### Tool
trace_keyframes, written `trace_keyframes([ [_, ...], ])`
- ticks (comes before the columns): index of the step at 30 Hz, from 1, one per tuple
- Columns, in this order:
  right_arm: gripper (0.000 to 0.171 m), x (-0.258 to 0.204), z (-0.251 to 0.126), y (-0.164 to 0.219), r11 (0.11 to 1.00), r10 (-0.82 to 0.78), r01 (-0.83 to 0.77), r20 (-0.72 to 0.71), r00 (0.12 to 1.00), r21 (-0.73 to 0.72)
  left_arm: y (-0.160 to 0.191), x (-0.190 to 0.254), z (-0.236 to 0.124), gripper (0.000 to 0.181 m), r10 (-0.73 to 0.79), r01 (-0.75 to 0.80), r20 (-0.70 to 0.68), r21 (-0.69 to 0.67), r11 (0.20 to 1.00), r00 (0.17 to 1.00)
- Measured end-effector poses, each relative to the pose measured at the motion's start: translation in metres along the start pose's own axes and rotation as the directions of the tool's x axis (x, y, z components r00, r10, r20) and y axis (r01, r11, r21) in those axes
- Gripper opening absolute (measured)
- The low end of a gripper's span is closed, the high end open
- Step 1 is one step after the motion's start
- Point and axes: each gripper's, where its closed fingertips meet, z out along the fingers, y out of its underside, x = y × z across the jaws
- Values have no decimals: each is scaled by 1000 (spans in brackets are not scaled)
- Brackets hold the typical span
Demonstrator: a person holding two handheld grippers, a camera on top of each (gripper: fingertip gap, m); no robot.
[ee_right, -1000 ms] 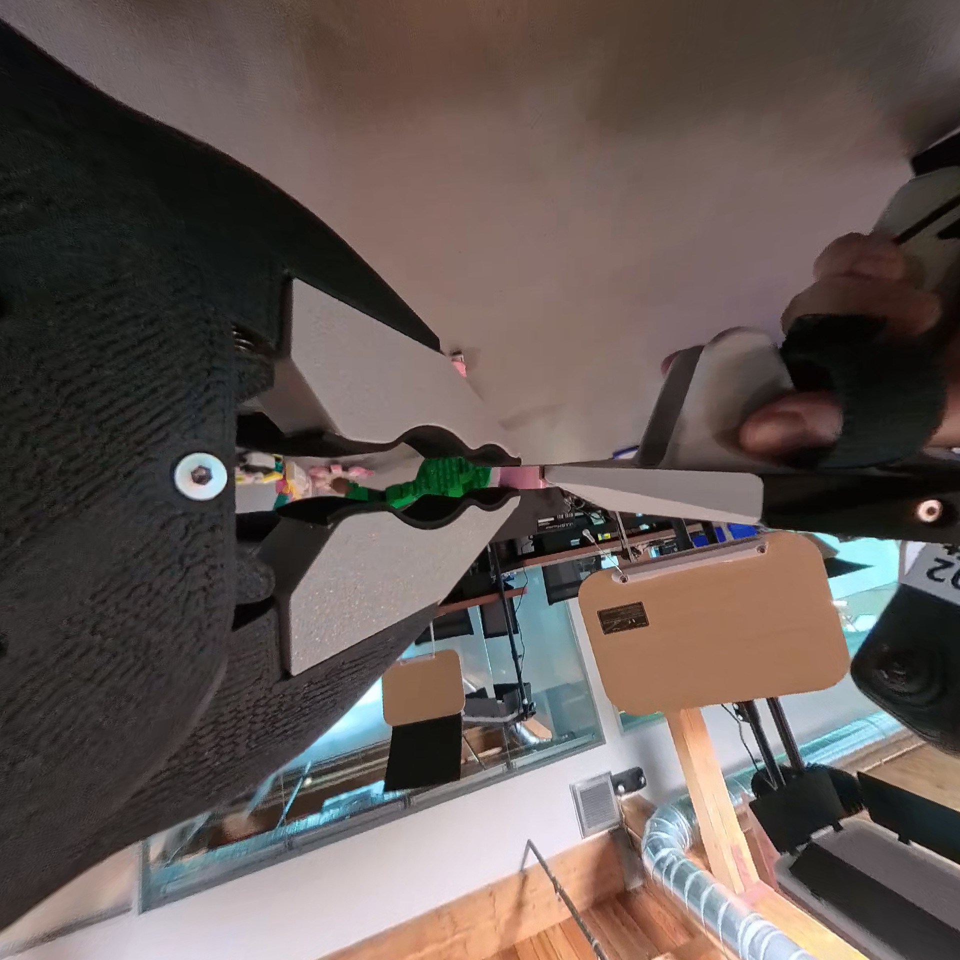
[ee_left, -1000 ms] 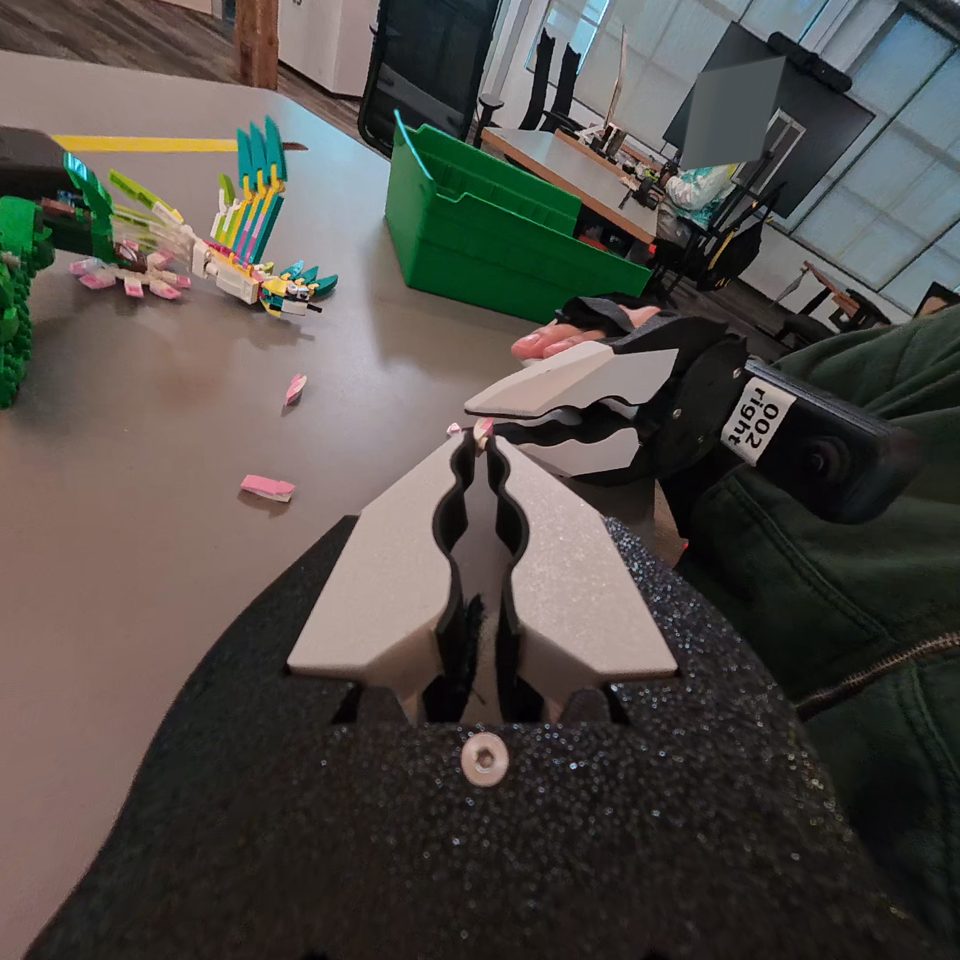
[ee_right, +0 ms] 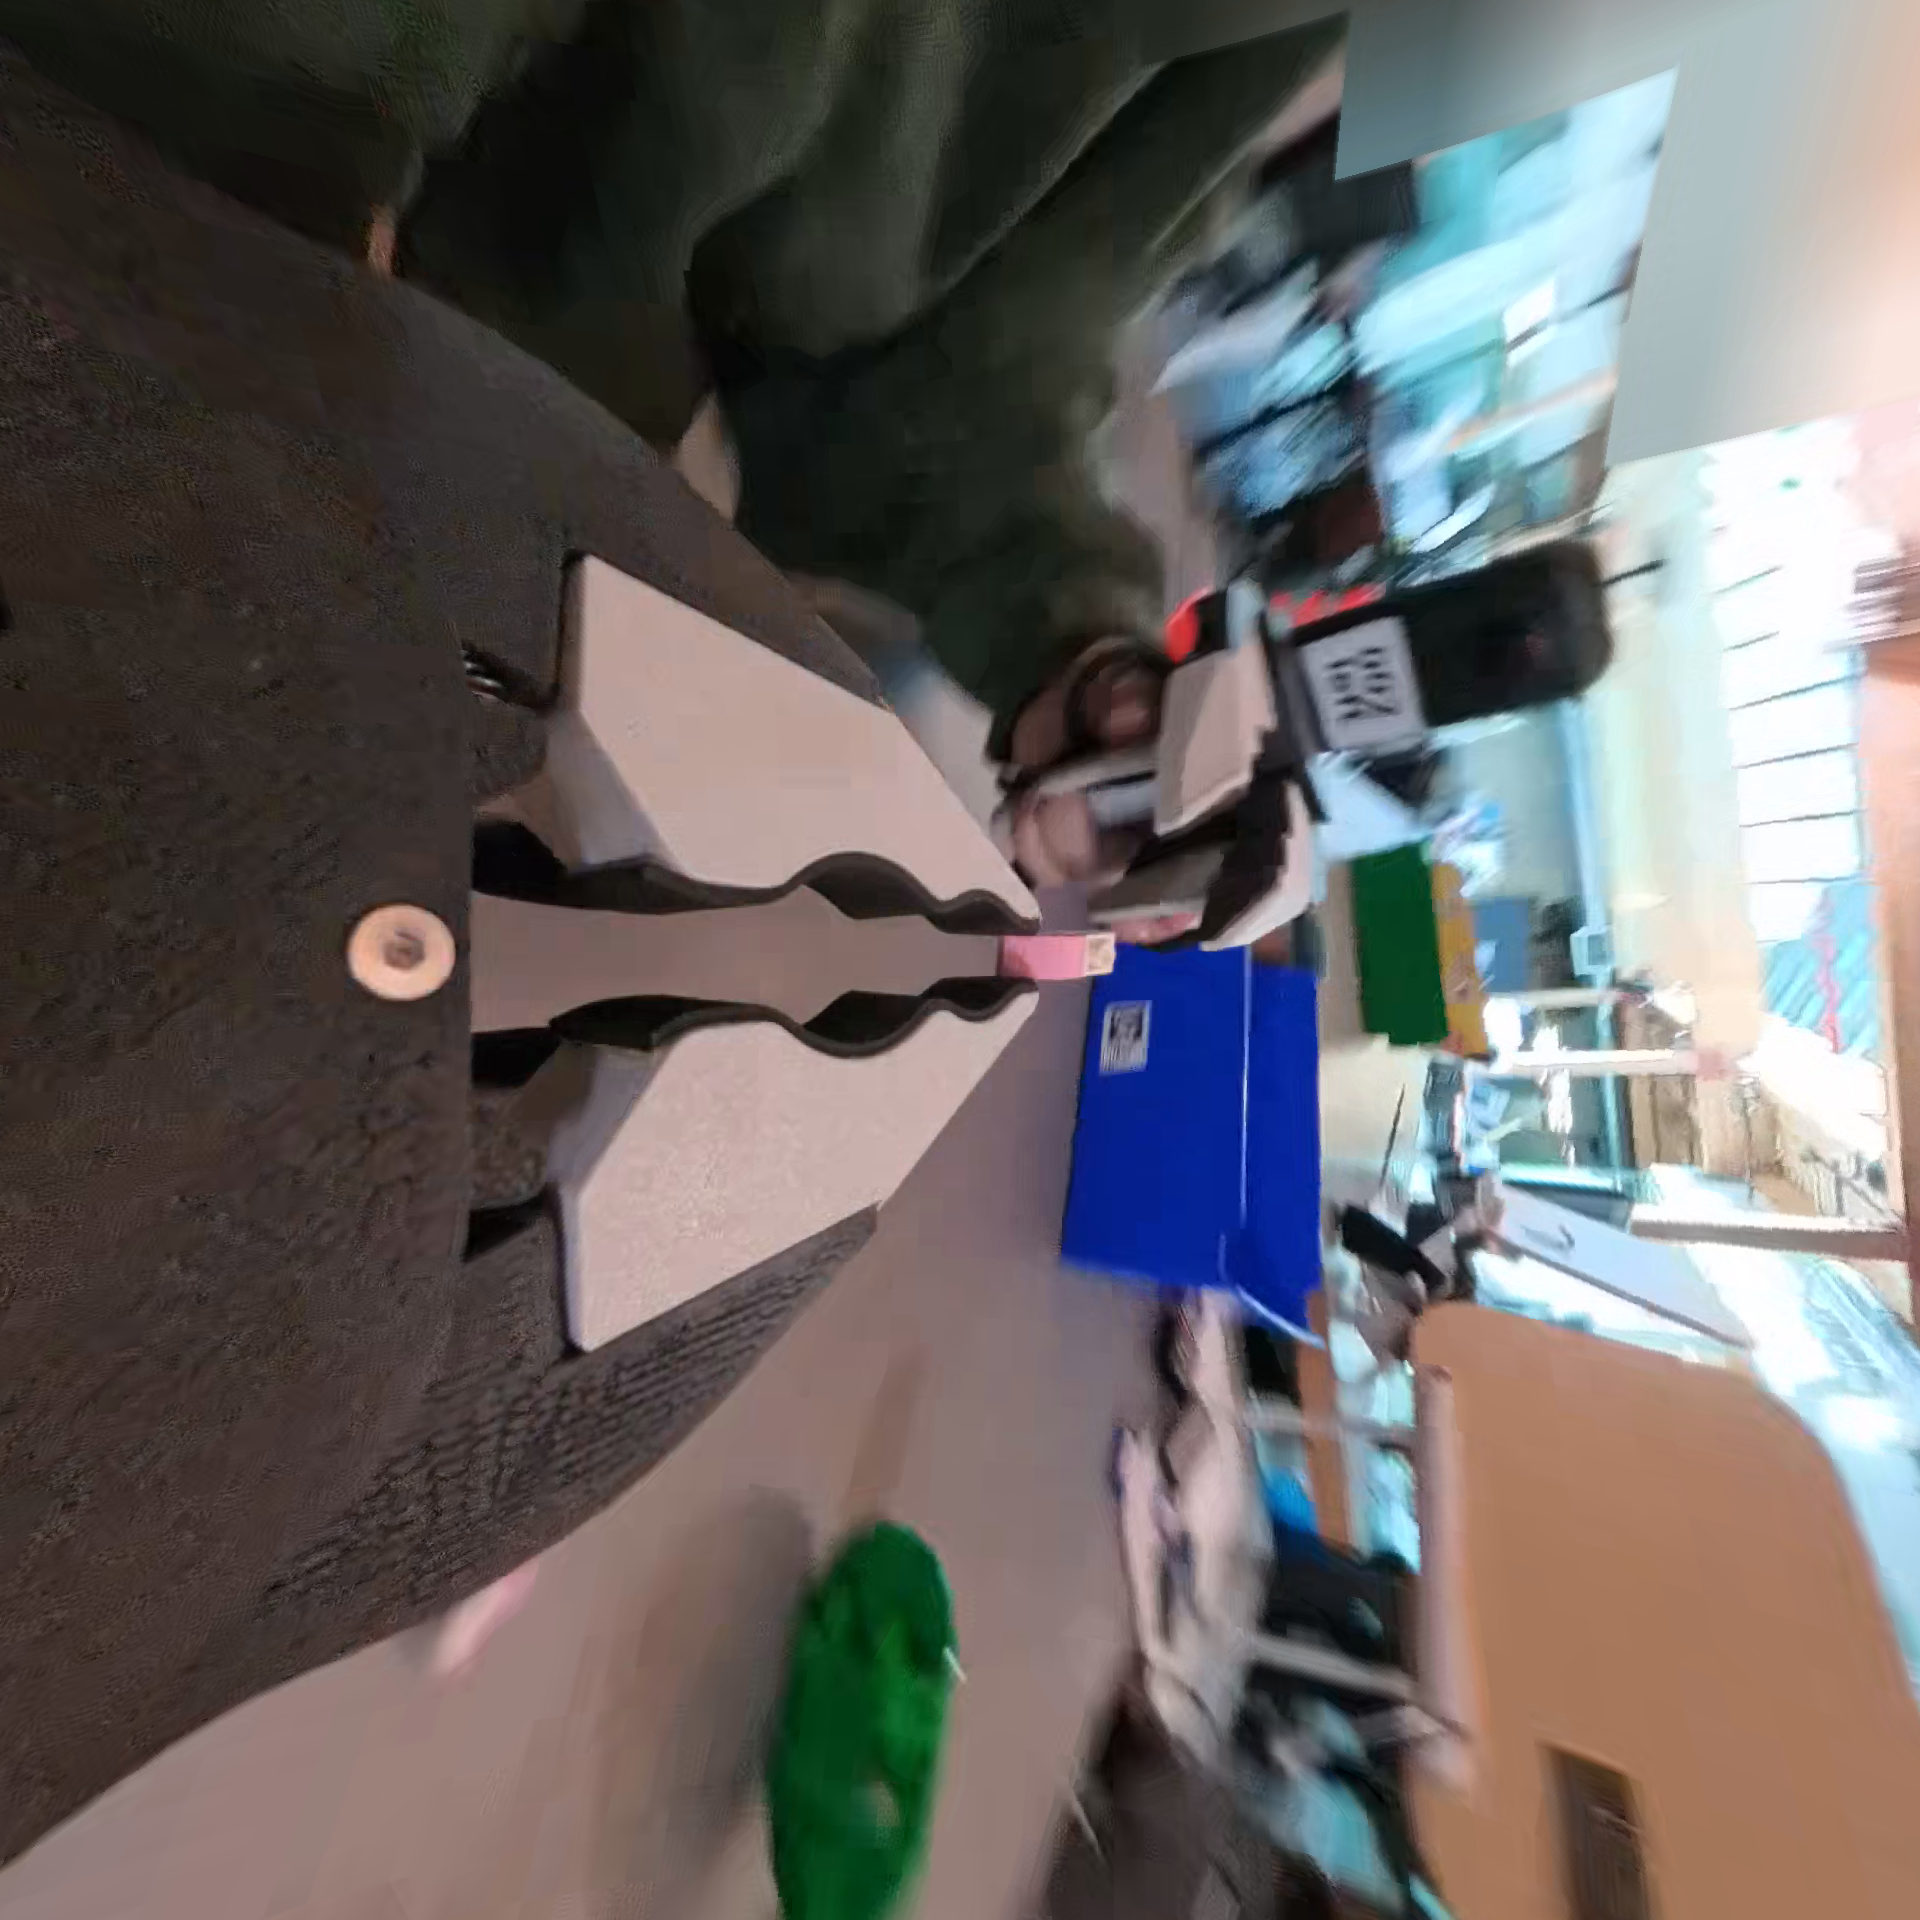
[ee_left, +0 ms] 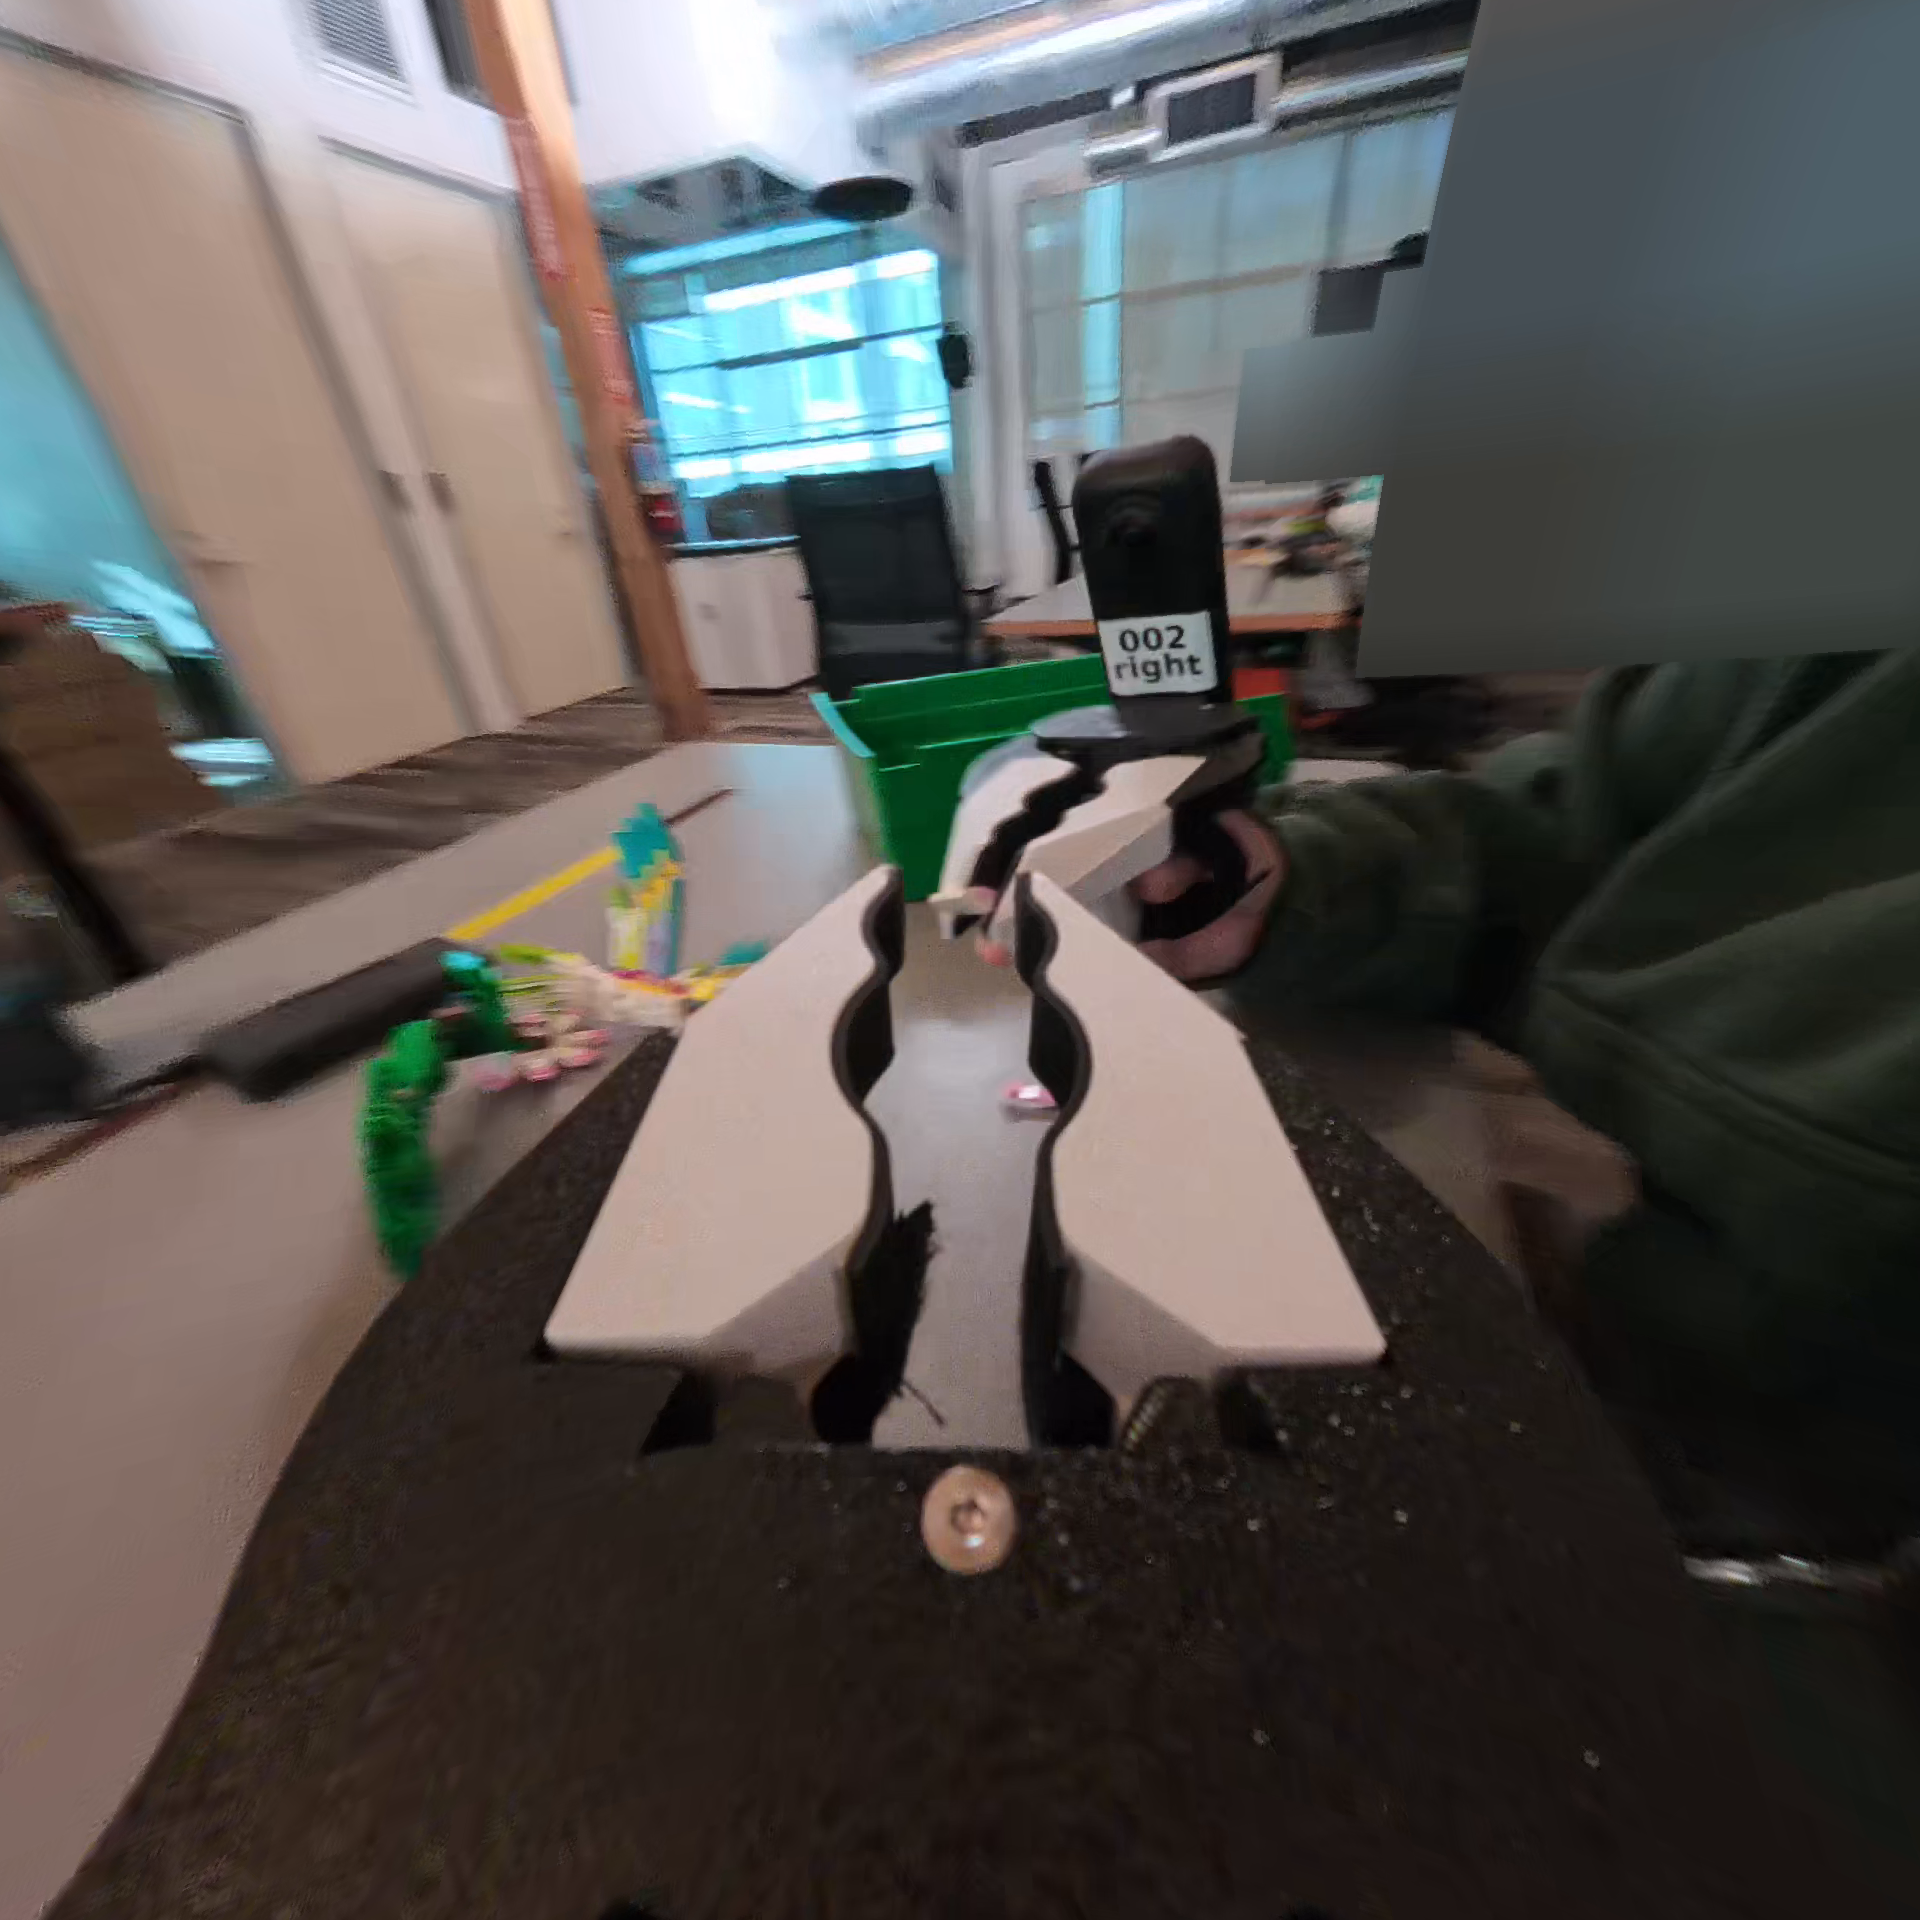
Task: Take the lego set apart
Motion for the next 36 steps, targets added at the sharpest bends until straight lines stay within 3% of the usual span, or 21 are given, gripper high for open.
trace_keyframes([
  [3, 5, 1, -3, -1, 917, 386, -397, 172, 906, 32, 9, -2, 5, 32, 61, -59, 25, -91, 994, 998],
  [7, 5, -4, -6, 1, 769, 611, -639, 324, 722, -27, 24, 6, 13, 33, 315, -303, 29, -198, 932, 949],
  [10, 5, -13, -4, 13, 787, 608, -605, 319, 727, -123, 31, 10, 17, 32, 461, -445, 2, -261, 857, 887],
  [13, 5, -24, -5, 18, 798, 601, -568, 332, 727, -202, 33, 17, 16, 15, 540, -533, -56, -270, 802, 840],
  [22, 5, -36, -10, 34, 783, 620, -528, 335, 710, -330, 53, 31, 12, 5, 610, -651, -234, -345, 676, 757],
  [25, 7, -30, -7, 33, 838, 542, -470, 320, 777, -278, 51, 26, 10, 2, 541, -576, -203, -356, 736, 816],
  [26, 15, -25, -8, 34, 883, 461, -397, 299, 836, -251, 50, 26, 9, 2, 499, -534, -191, -344, 772, 845],
  [29, 16, -20, -15, 25, 987, 133, -102, 267, 955, -127, 42, 29, 6, 1, 318, -360, -187, -275, 891, 929],
  [32, 17, -31, -19, 14, 997, -25, 43, 296, 955, -56, 35, 38, 4, 1, 118, -172, -244, -214, 961, 963],
  [36, 9, -48, -22, 7, 986, -165, 165, 335, 928, 29, 32, 48, 6, 1, -100, 37, -317, -198, 979, 943],
])
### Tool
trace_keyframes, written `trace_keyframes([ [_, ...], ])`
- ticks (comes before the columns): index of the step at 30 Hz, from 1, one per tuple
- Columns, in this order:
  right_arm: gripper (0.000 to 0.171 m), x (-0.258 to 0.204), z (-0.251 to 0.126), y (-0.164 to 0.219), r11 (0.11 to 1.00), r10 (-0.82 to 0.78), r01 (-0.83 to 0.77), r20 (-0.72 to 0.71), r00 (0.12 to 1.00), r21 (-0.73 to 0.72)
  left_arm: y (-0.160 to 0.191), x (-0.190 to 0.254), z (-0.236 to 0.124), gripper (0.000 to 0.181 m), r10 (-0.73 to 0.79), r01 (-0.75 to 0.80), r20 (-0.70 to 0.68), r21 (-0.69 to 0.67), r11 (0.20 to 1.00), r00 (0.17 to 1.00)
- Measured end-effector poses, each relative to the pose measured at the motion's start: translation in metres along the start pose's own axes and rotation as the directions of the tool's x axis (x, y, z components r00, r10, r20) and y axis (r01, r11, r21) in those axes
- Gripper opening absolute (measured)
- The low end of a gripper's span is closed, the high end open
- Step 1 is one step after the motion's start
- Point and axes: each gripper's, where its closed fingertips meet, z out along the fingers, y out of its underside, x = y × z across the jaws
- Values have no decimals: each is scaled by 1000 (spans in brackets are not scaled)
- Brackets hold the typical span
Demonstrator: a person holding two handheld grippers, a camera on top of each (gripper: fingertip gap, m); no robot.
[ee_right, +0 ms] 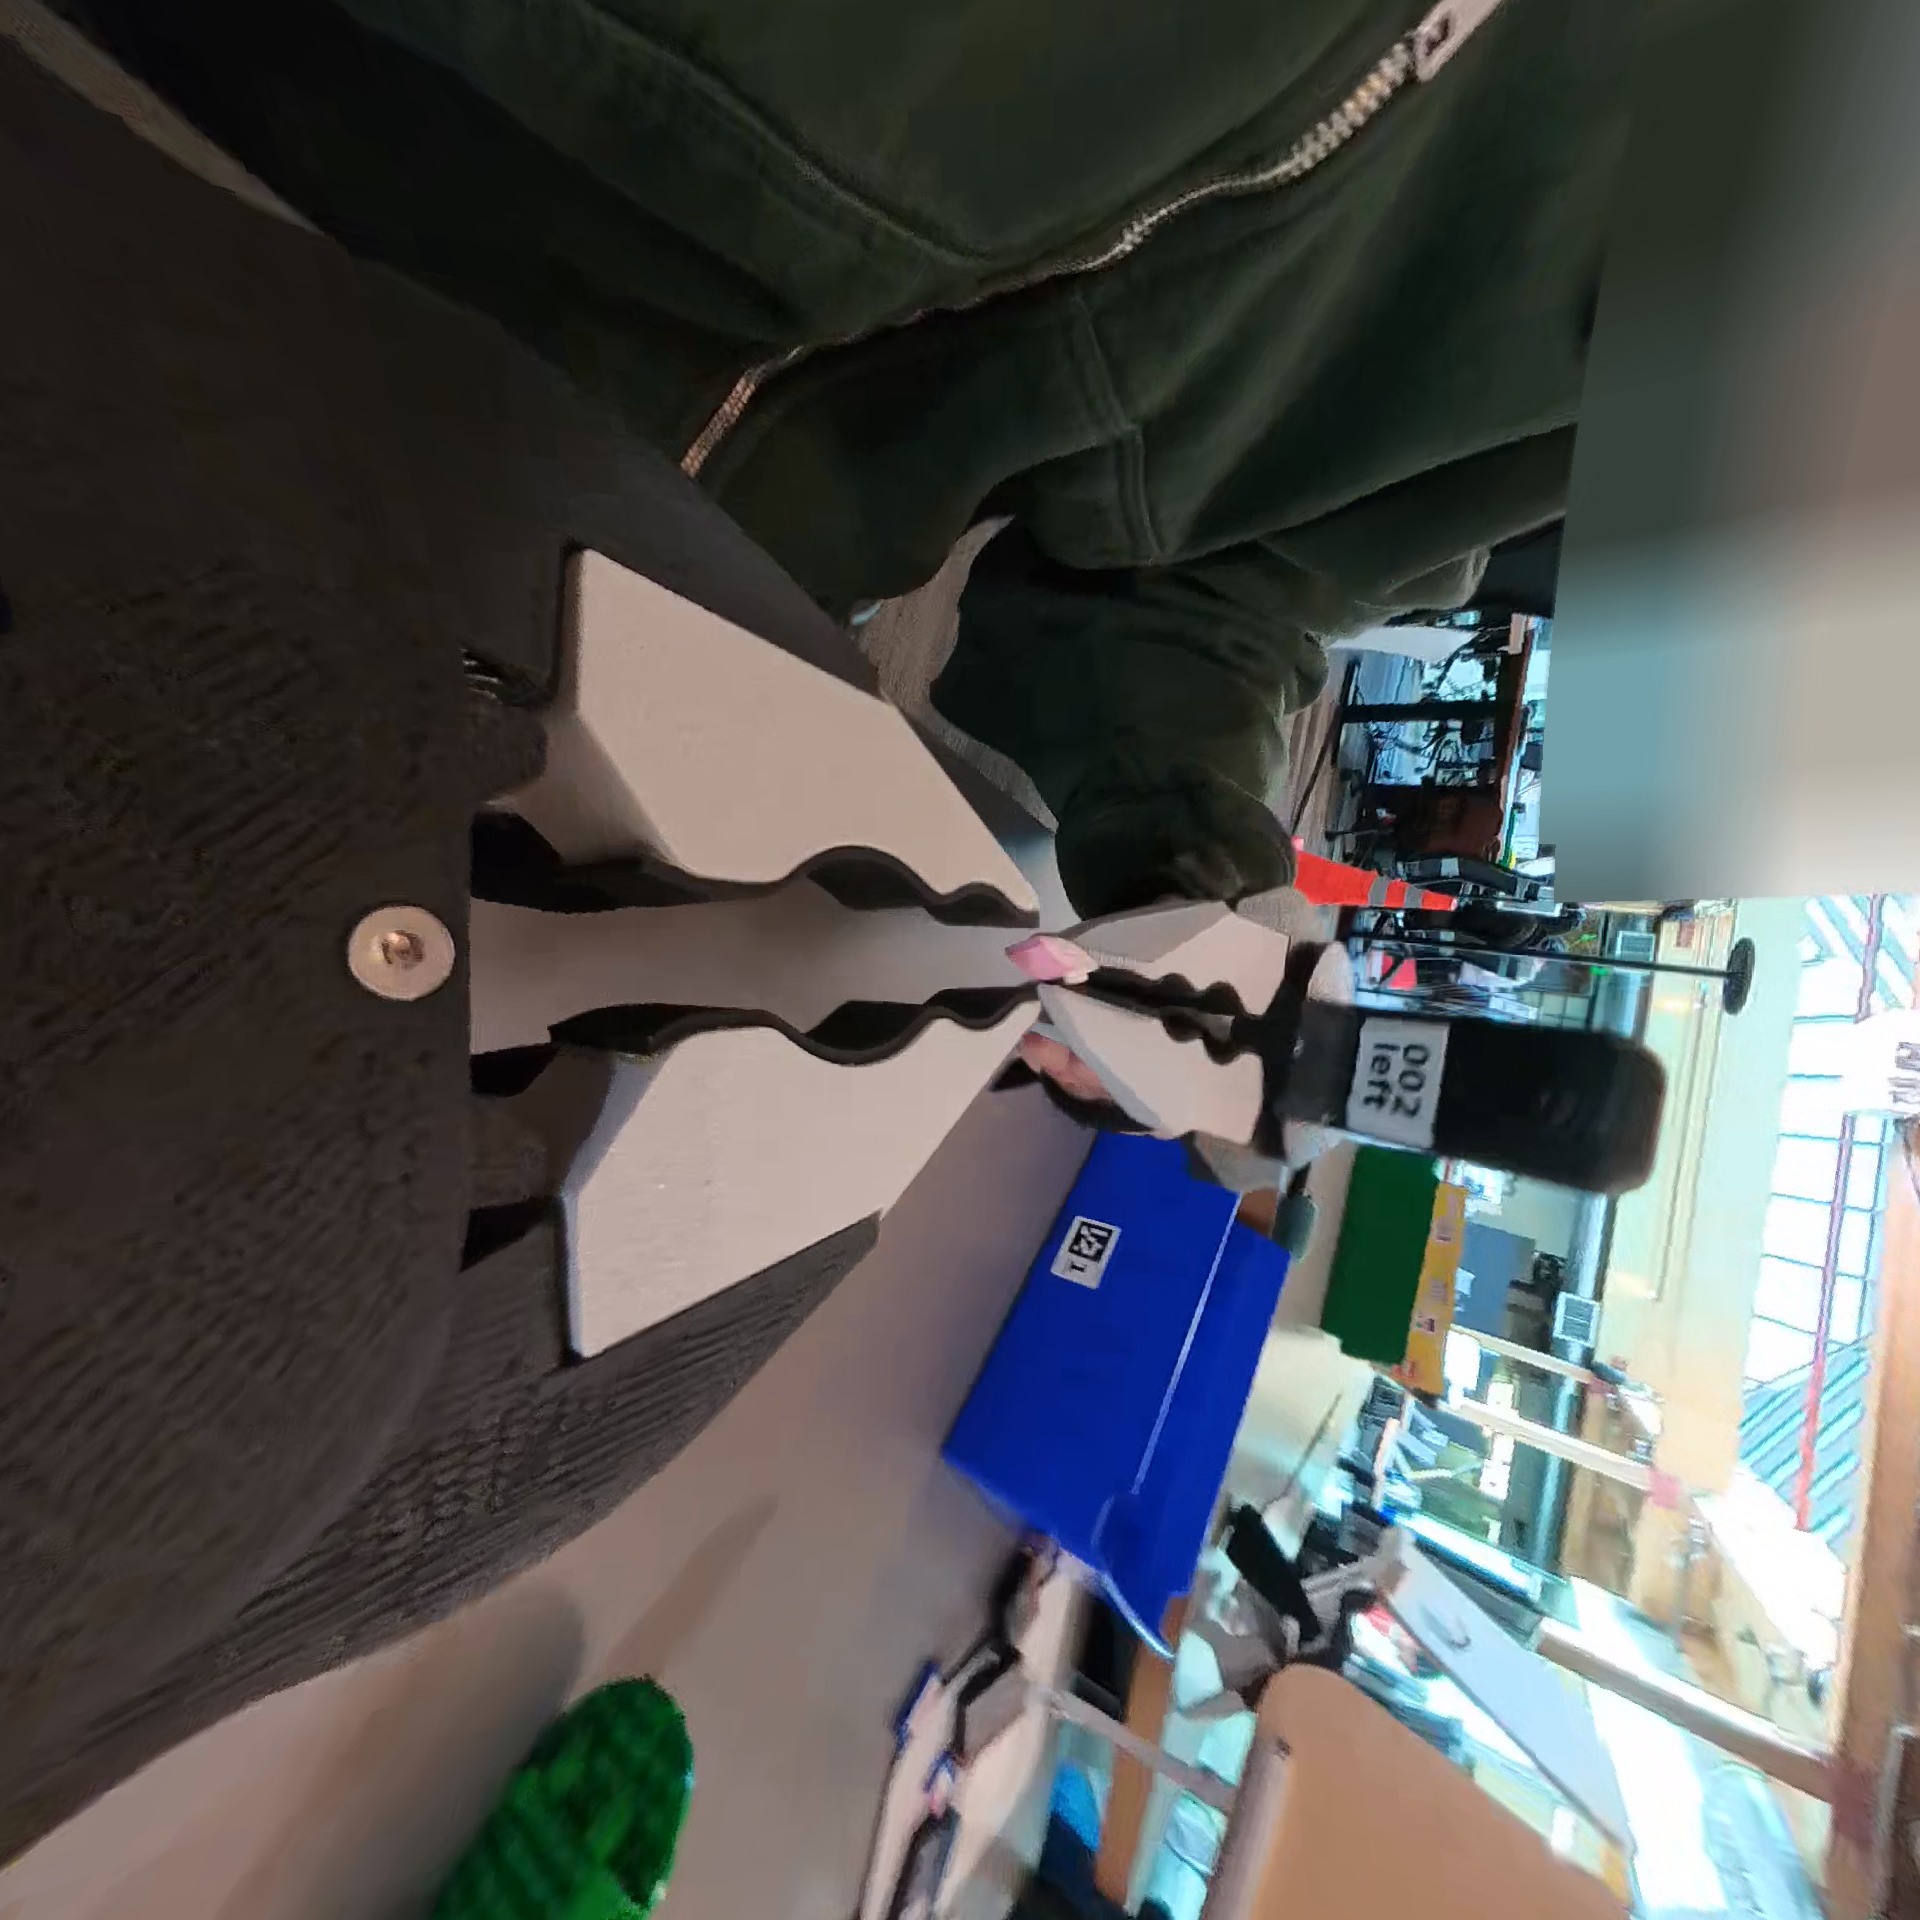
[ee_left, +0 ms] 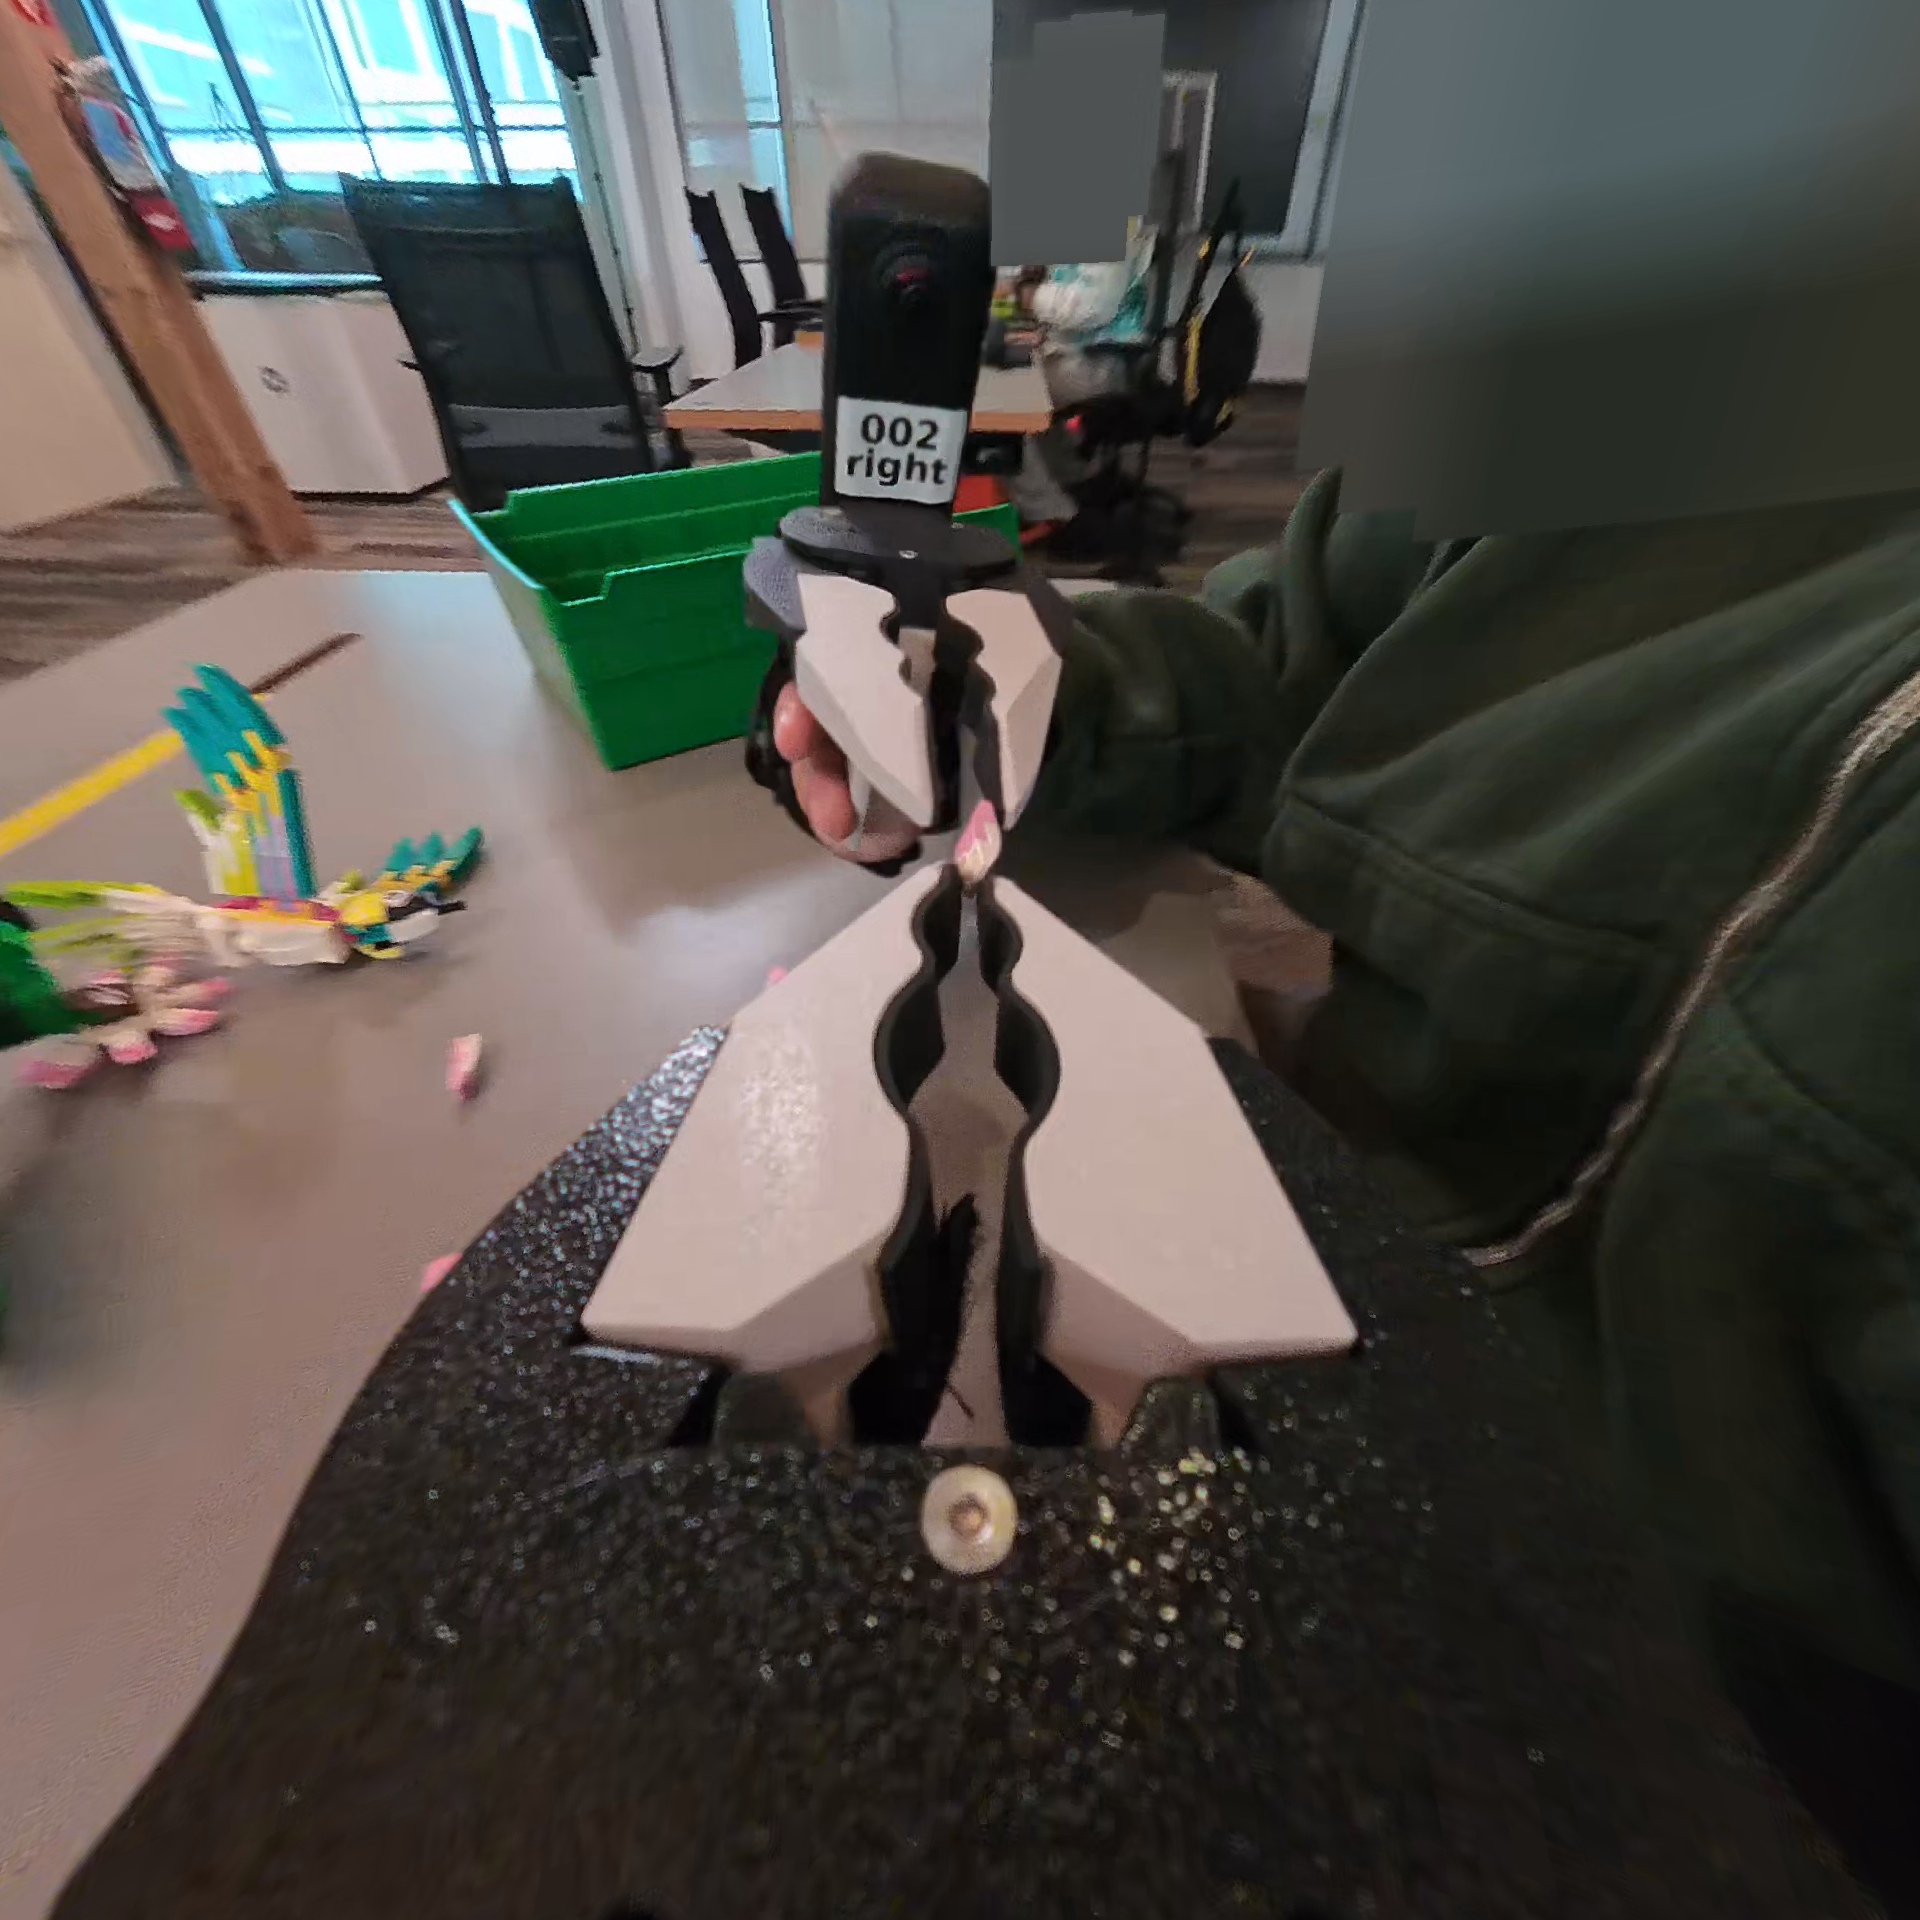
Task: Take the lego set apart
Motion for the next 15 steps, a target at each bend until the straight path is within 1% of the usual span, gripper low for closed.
trace_keyframes([
  [2, 1, -3, 0, -2, 998, -56, 56, -4, 998, -3, 1, 1, 2, 1, -47, 47, -22, 15, 999, 999],
  [7, 5, -5, 1, 1, 998, -57, 58, 5, 998, -11, 6, 3, 4, 1, -91, 91, -41, 5, 996, 995],
  [11, 3, -7, 3, 3, 999, -49, 50, 21, 999, -22, 8, 5, 6, 1, -110, 110, -54, 4, 994, 992],
  [13, 2, -5, 3, 4, 999, -14, 14, 20, 1000, -40, 8, 3, 5, 1, -118, 119, -48, 7, 993, 992],
  [15, 1, -4, 3, 4, 999, 3, -2, 16, 1000, -44, 8, 3, 6, 2, -93, 94, -18, 21, 995, 995],
])
